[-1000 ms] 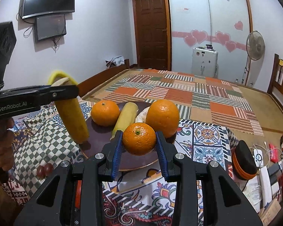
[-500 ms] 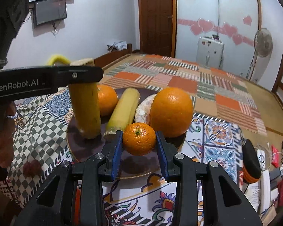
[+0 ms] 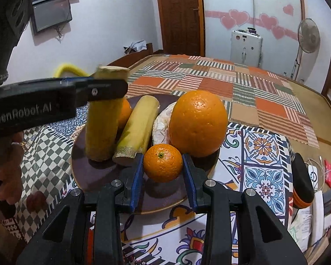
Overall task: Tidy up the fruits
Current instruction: 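Carry the cylinder to the plate with left gripper while right gripper brings the tangerine, then release the cylinder on the plate with left gripper while right gripper releases the tangerine, then grasp the dark red dates with left gripper while right gripper grasps the red tomato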
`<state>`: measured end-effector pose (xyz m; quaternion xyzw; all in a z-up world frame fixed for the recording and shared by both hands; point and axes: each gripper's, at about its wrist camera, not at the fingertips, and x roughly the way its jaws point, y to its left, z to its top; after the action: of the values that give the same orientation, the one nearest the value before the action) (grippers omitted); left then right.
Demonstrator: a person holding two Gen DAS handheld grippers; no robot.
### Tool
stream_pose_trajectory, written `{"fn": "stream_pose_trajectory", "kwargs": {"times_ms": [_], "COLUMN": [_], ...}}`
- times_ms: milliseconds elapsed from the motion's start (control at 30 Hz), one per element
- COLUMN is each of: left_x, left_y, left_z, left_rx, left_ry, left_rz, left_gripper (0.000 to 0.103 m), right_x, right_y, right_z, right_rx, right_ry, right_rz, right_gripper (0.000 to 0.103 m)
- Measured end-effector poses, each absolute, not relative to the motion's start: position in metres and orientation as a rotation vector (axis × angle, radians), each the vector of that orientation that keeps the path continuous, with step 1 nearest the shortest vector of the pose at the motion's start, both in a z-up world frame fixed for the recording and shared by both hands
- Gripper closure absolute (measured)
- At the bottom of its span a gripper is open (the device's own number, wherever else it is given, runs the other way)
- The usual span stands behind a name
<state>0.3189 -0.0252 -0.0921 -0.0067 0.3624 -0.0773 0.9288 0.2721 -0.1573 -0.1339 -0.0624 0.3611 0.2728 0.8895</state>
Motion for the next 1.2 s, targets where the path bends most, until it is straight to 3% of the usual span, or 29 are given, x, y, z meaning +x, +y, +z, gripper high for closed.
{"fn": "stream_pose_trajectory", "kwargs": {"times_ms": [200, 367, 500, 733, 1200], "left_x": [0.311, 0.296, 0.28, 0.238, 0.154], "left_y": [-0.017, -0.002, 0.009, 0.025, 0.03], "left_z": [-0.091, -0.085, -0.077, -0.063, -0.062], "left_rx": [-0.019, -0.041, -0.038, -0.033, 0.023], "left_ry": [0.738, 0.721, 0.697, 0.664, 0.629], "left_rz": [-0.158, -0.152, -0.133, -0.123, -0.14], "left_gripper": [0.063, 0.062, 0.054, 0.05, 0.032], "right_x": [0.272, 0.265, 0.252, 0.214, 0.152], "right_y": [-0.156, -0.154, -0.155, -0.159, -0.147], "right_z": [-0.133, -0.129, -0.119, -0.09, -0.084], "right_rx": [-0.142, -0.172, -0.188, -0.157, -0.17], "right_ry": [0.751, 0.71, 0.667, 0.579, 0.53], "right_rz": [0.56, 0.526, 0.517, 0.522, 0.562], "right_gripper": [0.07, 0.057, 0.056, 0.055, 0.043]}}
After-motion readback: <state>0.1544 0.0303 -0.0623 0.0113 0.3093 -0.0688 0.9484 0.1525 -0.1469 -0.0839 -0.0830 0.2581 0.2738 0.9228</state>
